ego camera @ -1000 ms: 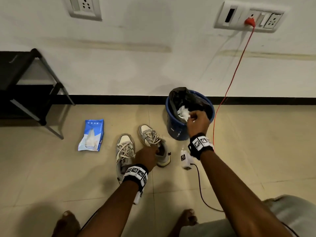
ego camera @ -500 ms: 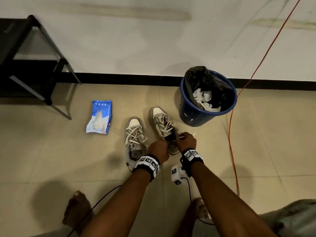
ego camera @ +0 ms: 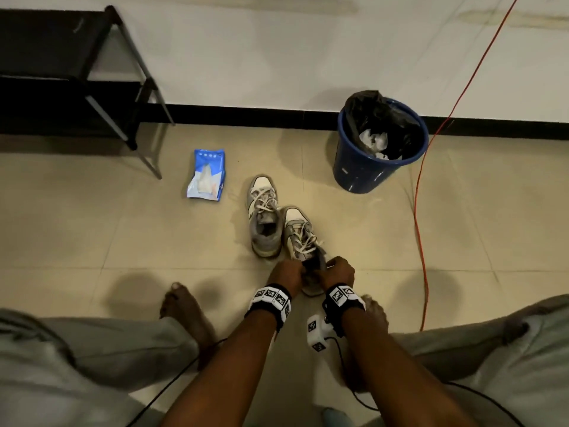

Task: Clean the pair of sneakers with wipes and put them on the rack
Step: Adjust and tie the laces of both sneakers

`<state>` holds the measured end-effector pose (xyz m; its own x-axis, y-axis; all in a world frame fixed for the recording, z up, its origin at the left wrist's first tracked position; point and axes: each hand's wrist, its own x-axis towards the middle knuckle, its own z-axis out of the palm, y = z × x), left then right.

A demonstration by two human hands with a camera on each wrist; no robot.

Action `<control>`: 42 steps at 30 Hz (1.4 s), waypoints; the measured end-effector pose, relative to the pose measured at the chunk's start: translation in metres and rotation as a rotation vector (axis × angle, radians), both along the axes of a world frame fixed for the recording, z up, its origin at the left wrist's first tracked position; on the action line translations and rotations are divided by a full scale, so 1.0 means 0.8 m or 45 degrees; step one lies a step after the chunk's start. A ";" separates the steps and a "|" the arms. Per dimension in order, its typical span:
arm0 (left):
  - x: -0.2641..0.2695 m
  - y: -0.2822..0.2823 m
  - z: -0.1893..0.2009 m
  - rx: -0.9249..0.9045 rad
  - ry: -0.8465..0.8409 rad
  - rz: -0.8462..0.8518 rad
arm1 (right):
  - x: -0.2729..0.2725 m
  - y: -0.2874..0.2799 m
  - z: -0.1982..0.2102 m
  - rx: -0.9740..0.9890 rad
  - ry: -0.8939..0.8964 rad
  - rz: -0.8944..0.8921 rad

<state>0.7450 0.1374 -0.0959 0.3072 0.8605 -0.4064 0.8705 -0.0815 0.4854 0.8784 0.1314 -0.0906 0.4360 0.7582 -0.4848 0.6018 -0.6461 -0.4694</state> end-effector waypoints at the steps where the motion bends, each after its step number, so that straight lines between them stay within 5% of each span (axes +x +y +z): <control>1: -0.003 -0.003 0.003 -0.016 -0.009 0.029 | 0.002 -0.002 0.003 -0.009 -0.003 0.028; 6: -0.015 0.009 0.016 -0.034 -0.025 0.509 | 0.013 0.013 0.012 -0.063 0.081 0.032; 10: -0.015 0.027 0.009 -0.078 -0.269 0.877 | 0.019 0.045 0.016 0.084 0.165 -0.065; 24: -0.041 0.042 0.025 -0.409 -0.686 1.201 | 0.016 0.070 -0.003 0.105 0.314 -0.128; 28: -0.068 0.047 0.025 -0.356 -0.607 1.346 | 0.027 0.071 -0.023 0.145 0.401 -0.229; 32: -0.075 0.044 0.036 -0.070 -0.191 1.144 | 0.035 0.069 -0.007 0.205 0.571 -0.419; 35: -0.058 0.039 0.045 0.183 0.006 0.892 | 0.044 0.071 0.003 0.217 0.214 -0.348; 39: -0.032 0.056 0.034 0.262 -0.202 0.772 | 0.033 0.101 0.017 0.365 0.073 -0.128; 42: -0.020 0.080 0.011 0.182 -0.288 0.716 | 0.024 0.135 -0.004 0.188 0.183 0.081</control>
